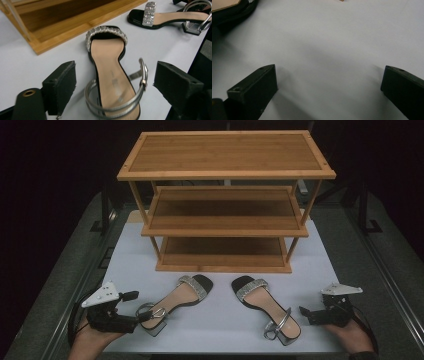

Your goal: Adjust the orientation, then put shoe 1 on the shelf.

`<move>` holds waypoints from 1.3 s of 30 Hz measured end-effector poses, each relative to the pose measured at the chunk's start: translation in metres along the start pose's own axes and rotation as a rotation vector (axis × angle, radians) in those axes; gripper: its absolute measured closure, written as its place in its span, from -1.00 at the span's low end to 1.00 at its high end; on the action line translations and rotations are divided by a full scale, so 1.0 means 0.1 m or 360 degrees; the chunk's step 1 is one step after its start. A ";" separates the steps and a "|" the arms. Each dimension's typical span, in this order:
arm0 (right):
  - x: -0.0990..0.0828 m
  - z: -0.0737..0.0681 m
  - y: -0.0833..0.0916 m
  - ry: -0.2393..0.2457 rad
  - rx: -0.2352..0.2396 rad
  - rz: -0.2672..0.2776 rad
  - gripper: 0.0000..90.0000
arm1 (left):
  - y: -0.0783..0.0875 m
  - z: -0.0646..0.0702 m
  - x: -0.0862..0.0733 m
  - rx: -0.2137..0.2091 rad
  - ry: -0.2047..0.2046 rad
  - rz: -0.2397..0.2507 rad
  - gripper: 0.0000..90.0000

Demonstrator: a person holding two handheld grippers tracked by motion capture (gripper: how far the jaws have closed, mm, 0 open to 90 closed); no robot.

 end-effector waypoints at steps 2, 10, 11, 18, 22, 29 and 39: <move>0.00 0.00 0.00 0.0000 0.0000 0.0000 -1.00 | 0.02 0.01 -0.08 0.0014 0.0003 -0.0006 -0.69; 0.00 0.00 0.00 0.0003 0.0001 0.0000 -1.00 | -0.03 0.04 -0.38 0.0015 0.0039 -0.0051 -0.71; 0.00 0.00 0.00 0.0000 0.0001 -0.0001 -1.00 | -0.06 0.04 -0.42 0.0013 0.0041 -0.0062 -0.71; 0.00 0.00 0.00 0.0002 0.0000 -0.0001 -1.00 | -0.34 0.08 -0.49 -0.0003 0.0020 -0.0100 -0.71; 0.00 0.00 0.00 0.0001 0.0000 -0.0001 -1.00 | -0.42 0.08 -0.46 0.0007 -0.0017 -0.0095 -0.71; 0.00 0.00 0.00 -0.0001 -0.0001 -0.0002 -1.00 | -0.59 0.07 -0.46 0.0008 -0.0071 -0.0156 -0.70; 0.00 0.00 0.00 0.0002 -0.0002 -0.0001 -1.00 | -0.68 0.04 -0.43 0.0070 -0.0083 -0.0203 -0.50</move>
Point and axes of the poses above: each handheld gripper's, and its own axes: y roughly backward along the jaws, x roughly out of its top, z roughly to its right, the point moved 9 cm from there along -y, roughly forward along the jaws, and after that the axes turned 5 degrees about -y, right-handed, at the moved point
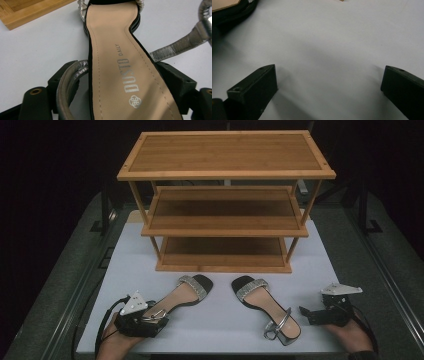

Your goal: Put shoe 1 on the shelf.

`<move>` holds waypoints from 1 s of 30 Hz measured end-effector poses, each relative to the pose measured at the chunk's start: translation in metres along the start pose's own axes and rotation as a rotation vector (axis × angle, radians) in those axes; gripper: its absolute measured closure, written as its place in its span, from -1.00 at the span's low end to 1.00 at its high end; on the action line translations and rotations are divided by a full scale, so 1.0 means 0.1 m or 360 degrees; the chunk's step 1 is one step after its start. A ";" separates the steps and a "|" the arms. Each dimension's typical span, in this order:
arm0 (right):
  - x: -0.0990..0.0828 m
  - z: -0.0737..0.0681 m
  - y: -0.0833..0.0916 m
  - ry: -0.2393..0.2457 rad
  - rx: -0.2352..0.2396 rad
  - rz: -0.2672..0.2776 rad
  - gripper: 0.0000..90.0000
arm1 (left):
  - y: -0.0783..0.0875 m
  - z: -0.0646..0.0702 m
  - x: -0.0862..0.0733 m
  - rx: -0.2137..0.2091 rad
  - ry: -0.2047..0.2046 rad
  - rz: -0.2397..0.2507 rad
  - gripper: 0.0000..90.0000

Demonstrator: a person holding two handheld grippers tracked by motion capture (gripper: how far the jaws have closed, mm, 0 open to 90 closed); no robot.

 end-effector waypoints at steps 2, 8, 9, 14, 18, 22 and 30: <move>0.00 0.00 0.00 0.0000 0.0001 0.0001 -1.00 | 0.01 0.01 0.00 -0.0005 -0.0008 -0.0004 -0.43; 0.00 0.00 0.00 0.0000 0.0000 0.0000 -1.00 | 0.04 -0.01 0.00 0.0021 -0.0010 -0.0033 -0.26; 0.00 0.00 0.00 0.0000 0.0000 0.0000 -1.00 | 0.04 -0.01 0.01 0.0027 -0.0014 -0.0033 -0.25; 0.00 0.00 0.00 0.0000 0.0001 0.0001 -1.00 | 0.10 0.01 0.09 0.0036 -0.0025 0.0030 -0.24; 0.00 0.00 0.00 0.0000 0.0001 -0.0001 -1.00 | 0.15 0.02 0.13 0.0058 -0.0046 0.0058 -0.24; 0.00 0.00 0.00 0.0000 0.0001 0.0000 -1.00 | 0.19 0.02 0.20 0.0058 -0.0023 0.0118 -0.23; 0.00 0.00 0.00 0.0000 0.0000 0.0000 -1.00 | 0.23 -0.06 0.37 0.0074 0.0030 0.0232 -0.24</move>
Point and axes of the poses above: each handheld gripper's, and its own axes: y roughly backward along the jaws, x roughly out of its top, z roughly to its right, the point moved 9 cm from there along -y, roughly forward along the jaws, and after that the axes turned 5 degrees about -y, right-handed, at the moved point
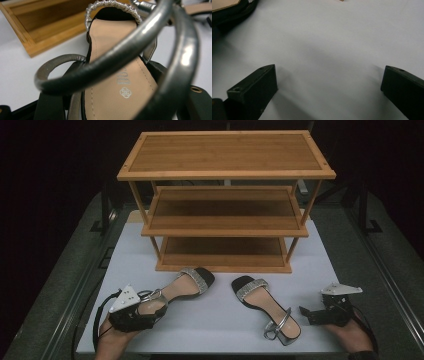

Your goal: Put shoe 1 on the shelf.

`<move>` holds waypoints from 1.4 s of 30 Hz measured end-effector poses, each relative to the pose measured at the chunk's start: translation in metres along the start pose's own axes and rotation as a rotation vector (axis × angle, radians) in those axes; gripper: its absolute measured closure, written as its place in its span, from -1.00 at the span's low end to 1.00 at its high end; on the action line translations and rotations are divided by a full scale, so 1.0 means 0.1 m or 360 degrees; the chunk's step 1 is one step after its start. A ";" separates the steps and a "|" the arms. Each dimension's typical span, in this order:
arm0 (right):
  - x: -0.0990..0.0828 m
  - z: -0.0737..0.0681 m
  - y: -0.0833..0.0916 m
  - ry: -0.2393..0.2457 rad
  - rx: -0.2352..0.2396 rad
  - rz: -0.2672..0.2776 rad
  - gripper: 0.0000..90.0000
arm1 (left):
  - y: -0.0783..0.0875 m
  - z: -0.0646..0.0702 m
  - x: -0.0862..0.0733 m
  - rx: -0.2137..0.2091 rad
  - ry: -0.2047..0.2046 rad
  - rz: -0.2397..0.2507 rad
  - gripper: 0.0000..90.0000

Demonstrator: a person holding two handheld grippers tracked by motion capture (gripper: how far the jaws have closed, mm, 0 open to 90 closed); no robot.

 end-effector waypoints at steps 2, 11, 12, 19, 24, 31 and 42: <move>0.00 0.00 0.00 -0.0001 0.0000 0.0003 -1.00 | -0.03 -0.03 0.05 0.0014 0.0001 0.0015 -0.24; 0.00 0.00 0.00 -0.0002 0.0001 0.0004 -1.00 | -0.27 -0.19 0.26 0.0074 0.0009 0.0056 -0.24; 0.00 0.00 0.00 -0.0002 0.0001 0.0004 -1.00 | -0.31 -0.22 0.29 0.0084 0.0006 0.0057 -0.24; 0.00 0.00 0.00 -0.0002 0.0002 0.0004 -1.00 | -0.54 -0.33 0.43 0.0138 -0.0011 0.0060 -0.24; 0.00 0.00 0.00 -0.0002 0.0002 0.0004 -1.00 | -0.70 -0.42 0.54 0.0178 0.0010 0.0094 -0.23; 0.00 0.00 0.00 -0.0003 0.0002 0.0004 -1.00 | -0.91 -0.55 0.68 0.0210 0.0020 0.0124 -0.20; 0.00 0.00 0.00 -0.0004 0.0003 0.0005 -1.00 | -1.33 -0.64 0.86 0.0254 0.0029 0.0183 -0.20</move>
Point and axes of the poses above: each handheld gripper's, and its own axes: y roughly backward along the jaws, x roughly out of its top, z roughly to its right, the point moved 9 cm from there along -y, roughly forward along the jaws, and after that the axes turned 5 degrees about -y, right-handed, at the moved point
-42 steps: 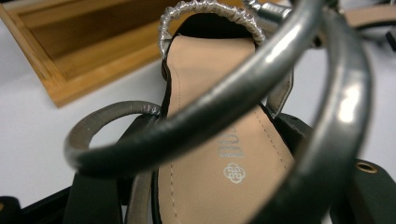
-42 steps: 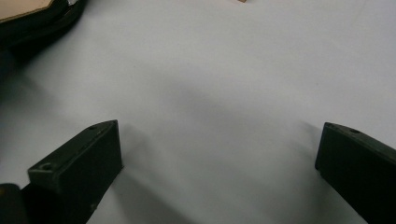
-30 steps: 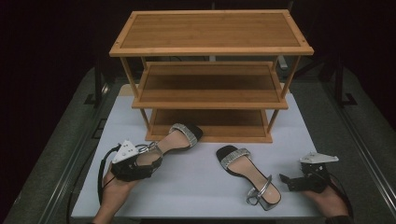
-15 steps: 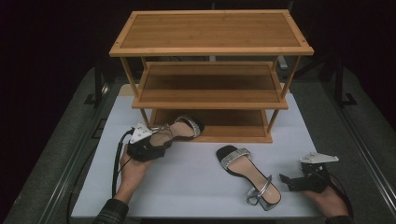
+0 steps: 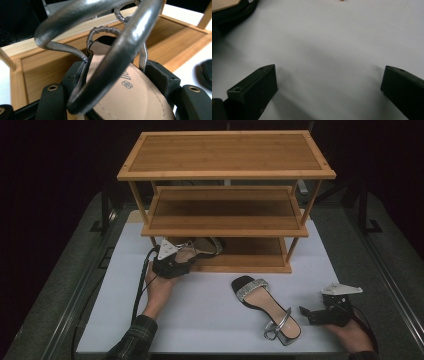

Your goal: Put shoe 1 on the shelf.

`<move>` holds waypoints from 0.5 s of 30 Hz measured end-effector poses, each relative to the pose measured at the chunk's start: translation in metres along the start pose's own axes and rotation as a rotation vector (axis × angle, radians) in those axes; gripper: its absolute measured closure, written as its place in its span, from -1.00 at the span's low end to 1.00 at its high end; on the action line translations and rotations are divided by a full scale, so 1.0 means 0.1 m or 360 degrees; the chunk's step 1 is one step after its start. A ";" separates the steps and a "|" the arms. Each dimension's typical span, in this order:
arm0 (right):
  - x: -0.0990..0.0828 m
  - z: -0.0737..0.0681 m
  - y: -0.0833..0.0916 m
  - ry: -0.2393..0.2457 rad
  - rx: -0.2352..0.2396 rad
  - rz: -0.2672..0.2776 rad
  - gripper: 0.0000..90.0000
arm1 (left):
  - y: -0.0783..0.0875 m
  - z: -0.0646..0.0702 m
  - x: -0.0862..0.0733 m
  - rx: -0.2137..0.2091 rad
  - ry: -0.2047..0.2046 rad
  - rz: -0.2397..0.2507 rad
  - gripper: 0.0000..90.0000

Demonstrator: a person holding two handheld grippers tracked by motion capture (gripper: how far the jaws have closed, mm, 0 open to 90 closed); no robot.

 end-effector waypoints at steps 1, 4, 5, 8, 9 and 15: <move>0.00 0.00 0.00 0.0000 0.0000 0.0000 -1.00 | -0.04 -0.01 0.00 0.0002 0.0011 0.0007 -0.20; 0.00 0.00 0.00 0.0001 0.0000 0.0001 -1.00 | -0.14 -0.03 -0.02 0.0040 -0.0004 0.0021 -0.20; 0.00 0.00 0.00 0.0003 0.0000 0.0001 -1.00 | -0.17 -0.04 -0.04 0.0026 0.0031 0.0019 -0.21; 0.00 0.00 0.00 0.0000 -0.0001 0.0000 -1.00 | -0.20 -0.07 -0.12 0.0001 0.0091 0.0014 -0.21; 0.00 0.00 0.00 0.0000 0.0000 0.0001 -1.00 | -0.20 -0.07 -0.14 -0.0003 0.0096 0.0007 -0.21; 0.00 0.00 0.00 0.0000 -0.0001 -0.0001 -1.00 | -0.22 -0.08 -0.24 -0.0044 0.0171 -0.0052 -0.23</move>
Point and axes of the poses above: each handheld gripper's, and its own axes: y roughly backward along the jaws, x roughly out of its top, z roughly to its right, the point moved 9 cm from there along -y, roughly forward along the jaws, and after that the axes turned 5 degrees about -y, right-handed, at the moved point
